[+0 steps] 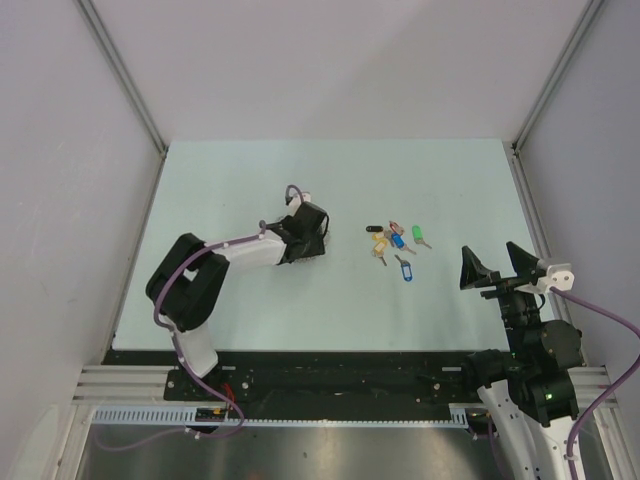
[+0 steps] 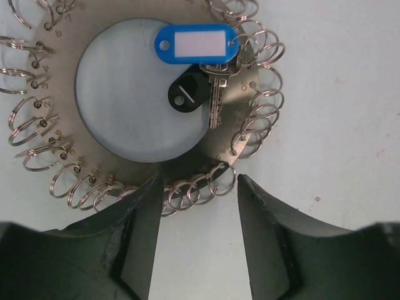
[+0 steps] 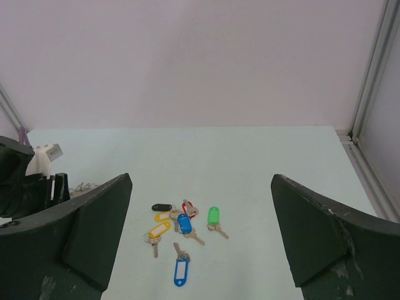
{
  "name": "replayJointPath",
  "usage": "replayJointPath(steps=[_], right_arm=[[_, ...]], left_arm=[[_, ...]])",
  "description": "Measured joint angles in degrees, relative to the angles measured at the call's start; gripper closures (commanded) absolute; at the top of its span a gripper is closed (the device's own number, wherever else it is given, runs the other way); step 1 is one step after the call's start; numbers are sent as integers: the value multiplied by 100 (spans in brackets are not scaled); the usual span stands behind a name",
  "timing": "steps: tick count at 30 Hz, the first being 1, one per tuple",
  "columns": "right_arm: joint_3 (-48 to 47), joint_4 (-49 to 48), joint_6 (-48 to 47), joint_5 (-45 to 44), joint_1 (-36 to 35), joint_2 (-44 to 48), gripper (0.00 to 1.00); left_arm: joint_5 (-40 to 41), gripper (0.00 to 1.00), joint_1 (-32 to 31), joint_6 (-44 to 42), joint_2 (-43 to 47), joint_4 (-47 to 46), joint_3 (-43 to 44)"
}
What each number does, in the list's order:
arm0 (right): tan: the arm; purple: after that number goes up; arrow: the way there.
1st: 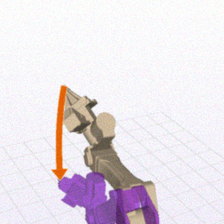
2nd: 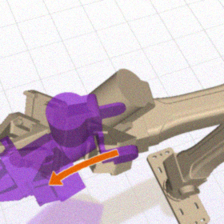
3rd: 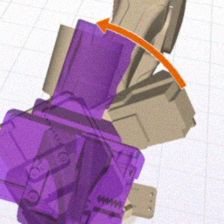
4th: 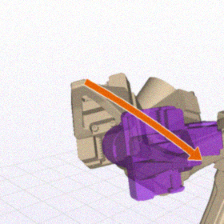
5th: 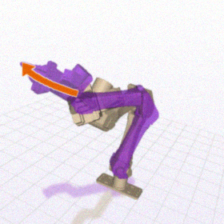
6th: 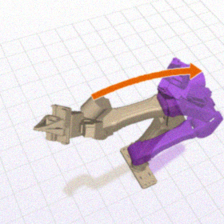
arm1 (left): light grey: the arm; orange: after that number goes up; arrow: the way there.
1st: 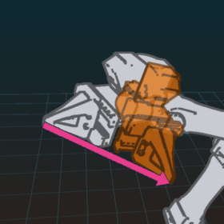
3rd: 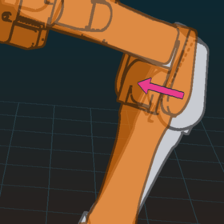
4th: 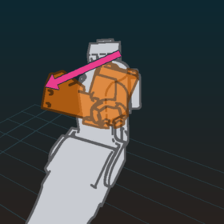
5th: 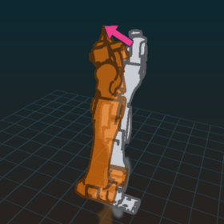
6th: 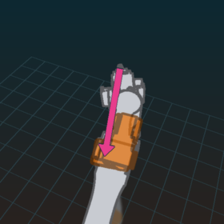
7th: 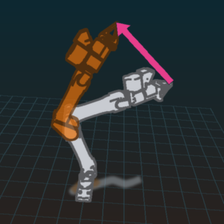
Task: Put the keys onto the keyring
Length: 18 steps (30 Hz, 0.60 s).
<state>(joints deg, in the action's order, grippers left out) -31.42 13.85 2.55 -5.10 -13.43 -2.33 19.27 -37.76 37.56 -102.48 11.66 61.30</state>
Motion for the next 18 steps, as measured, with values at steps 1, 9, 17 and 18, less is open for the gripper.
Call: replayJointPath(steps=[1,9,17,18], right_arm=[[0,0,0,0,0,0,0],[0,0,-2,2,0,0,0],[0,0,-4,120,0,0,0],[0,0,-4,153,0,0,0]], left_arm=[[7,47,0,0,-42,2,11],[9,52,0,-7,-164,129,-13],[42,61,-24,-219,273,160,-553],[31,62,-28,-275,374,188,-667]])
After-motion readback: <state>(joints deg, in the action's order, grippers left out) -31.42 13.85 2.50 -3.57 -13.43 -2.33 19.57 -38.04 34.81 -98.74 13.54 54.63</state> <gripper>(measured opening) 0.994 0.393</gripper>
